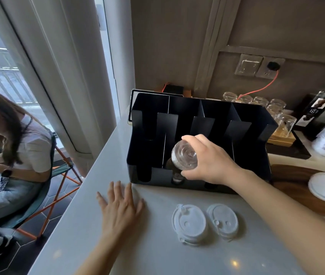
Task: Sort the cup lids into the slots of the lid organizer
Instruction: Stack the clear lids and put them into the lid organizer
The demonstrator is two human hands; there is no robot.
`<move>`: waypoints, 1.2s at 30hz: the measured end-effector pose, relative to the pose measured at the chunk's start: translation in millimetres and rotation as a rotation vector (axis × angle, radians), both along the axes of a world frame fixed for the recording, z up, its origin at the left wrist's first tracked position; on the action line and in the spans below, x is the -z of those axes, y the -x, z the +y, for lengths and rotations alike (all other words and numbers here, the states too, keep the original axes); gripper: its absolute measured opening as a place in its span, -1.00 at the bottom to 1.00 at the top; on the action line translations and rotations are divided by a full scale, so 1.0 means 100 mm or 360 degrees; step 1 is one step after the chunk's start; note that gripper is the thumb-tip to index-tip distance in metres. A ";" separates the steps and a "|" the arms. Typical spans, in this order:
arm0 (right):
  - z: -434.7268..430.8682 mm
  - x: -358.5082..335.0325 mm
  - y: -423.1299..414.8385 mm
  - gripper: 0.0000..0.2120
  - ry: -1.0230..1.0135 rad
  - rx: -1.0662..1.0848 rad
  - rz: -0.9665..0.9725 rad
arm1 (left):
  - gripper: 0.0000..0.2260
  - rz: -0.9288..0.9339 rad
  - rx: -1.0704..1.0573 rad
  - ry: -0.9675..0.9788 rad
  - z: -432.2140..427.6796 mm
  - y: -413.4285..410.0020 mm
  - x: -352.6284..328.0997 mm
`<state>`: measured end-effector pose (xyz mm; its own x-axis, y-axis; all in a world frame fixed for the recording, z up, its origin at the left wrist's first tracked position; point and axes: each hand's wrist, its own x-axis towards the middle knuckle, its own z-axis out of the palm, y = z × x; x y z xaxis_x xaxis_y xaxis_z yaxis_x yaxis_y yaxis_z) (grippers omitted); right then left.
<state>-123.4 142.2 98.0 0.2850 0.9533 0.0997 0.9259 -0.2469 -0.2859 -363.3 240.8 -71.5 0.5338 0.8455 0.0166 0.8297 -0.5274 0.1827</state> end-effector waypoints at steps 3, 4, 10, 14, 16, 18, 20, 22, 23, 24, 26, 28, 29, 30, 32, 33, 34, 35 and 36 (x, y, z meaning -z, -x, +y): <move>0.19 0.04 -0.03 -0.15 0.0072 -0.0023 -0.0087 | -0.33 0.0075 -0.0045 0.0024 0.01 -0.01 0.02; 0.22 0.05 -0.04 -0.15 0.0084 -0.0042 -0.0156 | -0.32 0.0093 -0.0045 0.0008 0.00 -0.02 0.02; 0.34 0.14 -0.11 -0.13 0.0217 -0.0146 -0.0535 | -0.32 0.0128 -0.0026 -0.0027 0.04 -0.02 0.09; 0.38 0.17 -0.10 -0.19 0.0289 -0.0197 -0.0660 | -0.31 0.0106 -0.0026 -0.0056 0.04 -0.02 0.10; 0.42 0.21 -0.07 -0.22 0.0345 -0.0213 -0.0599 | -0.31 0.0086 -0.0022 -0.0055 0.04 -0.02 0.10; 0.46 0.24 -0.04 -0.23 0.0396 -0.0209 -0.0468 | -0.31 0.0081 -0.0024 -0.0045 0.04 -0.02 0.10; 0.50 0.24 -0.04 -0.26 0.0443 -0.0204 -0.0404 | -0.30 0.0069 -0.0030 -0.0048 0.04 -0.02 0.11; 0.53 0.22 -0.05 -0.31 0.0508 -0.0205 -0.0408 | -0.30 0.0047 -0.0033 -0.0050 0.03 -0.01 0.10; 0.54 0.22 -0.05 -0.34 0.0541 -0.0210 -0.0430 | -0.30 0.0050 -0.0028 -0.0044 0.04 -0.01 0.10; 0.54 0.22 -0.06 -0.37 0.0572 -0.0213 -0.0456 | -0.29 0.0061 -0.0024 -0.0035 0.03 -0.01 0.10; 0.53 0.23 -0.06 -0.38 0.0614 -0.0214 -0.0500 | -0.30 0.0061 -0.0026 -0.0030 0.03 -0.01 0.10; 0.53 0.24 -0.05 -0.37 0.0616 -0.0210 -0.0515 | -0.32 0.0038 -0.0028 -0.0035 0.04 -0.01 0.11; 0.53 0.24 -0.04 -0.37 0.0613 -0.0210 -0.0504 | -0.33 0.0031 -0.0026 -0.0042 0.04 -0.01 0.11; 0.54 0.24 -0.04 -0.36 0.0610 -0.0211 -0.0484 | -0.34 0.0027 -0.0024 -0.0047 0.04 -0.01 0.12; 0.54 0.22 -0.03 -0.36 0.0612 -0.0221 -0.0463 | -0.34 0.0028 -0.0025 -0.0053 0.03 -0.02 0.11; 0.55 0.21 -0.04 -0.37 0.0619 -0.0234 -0.0467 | -0.33 0.0029 -0.0028 -0.0050 0.03 -0.01 0.10; 0.55 0.19 -0.05 -0.37 0.0629 -0.0249 -0.0469 | -0.33 0.0030 -0.0030 -0.0044 0.03 -0.01 0.09; 0.56 0.18 -0.06 -0.39 0.0634 -0.0263 -0.0464 | -0.32 0.0038 -0.0030 -0.0035 0.02 -0.01 0.08; 0.56 0.16 -0.06 -0.40 0.0632 -0.0273 -0.0456 | -0.31 0.0044 -0.0027 -0.0030 0.02 -0.01 0.08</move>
<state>-117.0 198.1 81.8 0.1354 0.9642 -0.2280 0.9900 -0.1225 0.0701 -362.3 242.4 -79.1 0.5200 0.8540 0.0180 0.8431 -0.5165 0.1498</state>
